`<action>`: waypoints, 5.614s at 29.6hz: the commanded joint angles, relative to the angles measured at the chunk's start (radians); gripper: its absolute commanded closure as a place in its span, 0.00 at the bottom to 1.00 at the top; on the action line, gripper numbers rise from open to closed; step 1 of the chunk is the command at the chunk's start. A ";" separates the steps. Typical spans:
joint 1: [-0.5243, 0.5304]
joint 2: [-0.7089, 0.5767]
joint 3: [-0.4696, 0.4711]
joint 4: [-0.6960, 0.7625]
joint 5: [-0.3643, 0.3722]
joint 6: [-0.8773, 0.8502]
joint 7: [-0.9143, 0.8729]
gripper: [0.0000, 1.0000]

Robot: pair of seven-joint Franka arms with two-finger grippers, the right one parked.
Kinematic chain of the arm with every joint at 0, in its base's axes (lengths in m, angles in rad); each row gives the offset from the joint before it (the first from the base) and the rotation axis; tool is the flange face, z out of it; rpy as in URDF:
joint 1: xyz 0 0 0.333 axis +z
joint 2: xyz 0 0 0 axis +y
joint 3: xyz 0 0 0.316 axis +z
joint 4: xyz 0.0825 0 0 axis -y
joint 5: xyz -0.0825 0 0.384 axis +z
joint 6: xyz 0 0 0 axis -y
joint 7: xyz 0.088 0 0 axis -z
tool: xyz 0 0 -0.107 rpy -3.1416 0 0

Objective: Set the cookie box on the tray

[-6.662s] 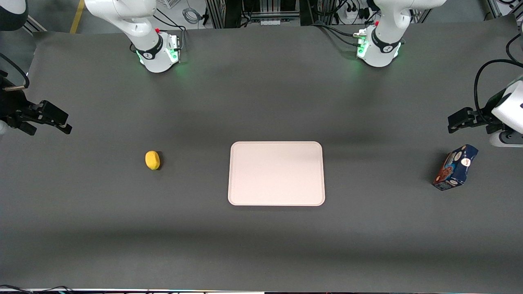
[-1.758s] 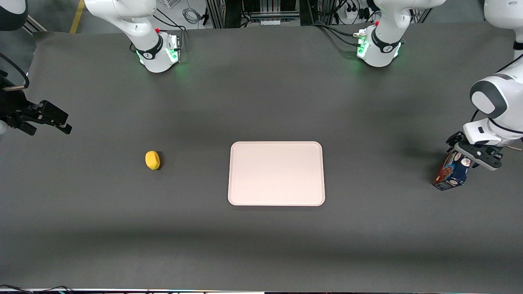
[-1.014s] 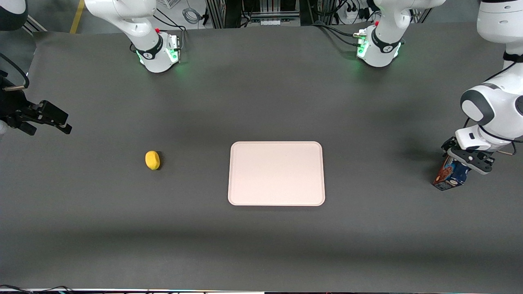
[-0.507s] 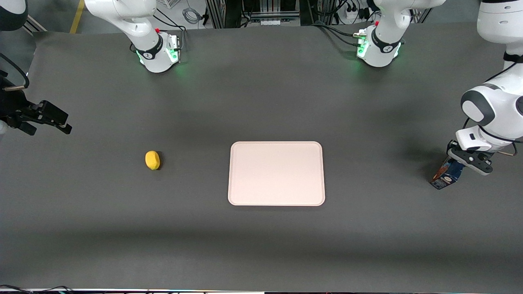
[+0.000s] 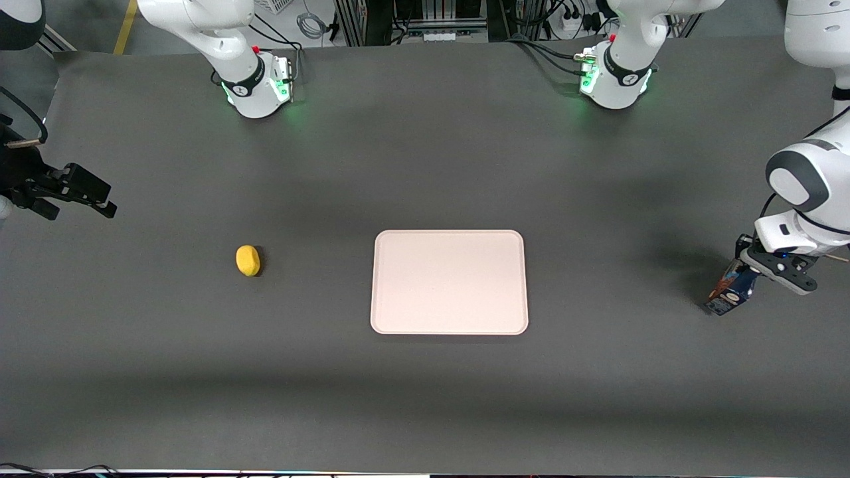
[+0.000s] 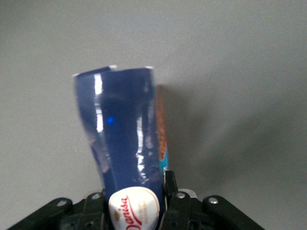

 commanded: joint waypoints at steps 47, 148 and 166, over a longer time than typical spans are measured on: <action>-0.127 -0.093 -0.502 0.590 0.172 -0.763 -1.459 0.87; 0.057 -0.296 -0.491 0.488 0.305 -0.864 -1.148 0.00; 0.046 -0.340 -0.462 0.316 0.258 -0.681 -1.209 0.00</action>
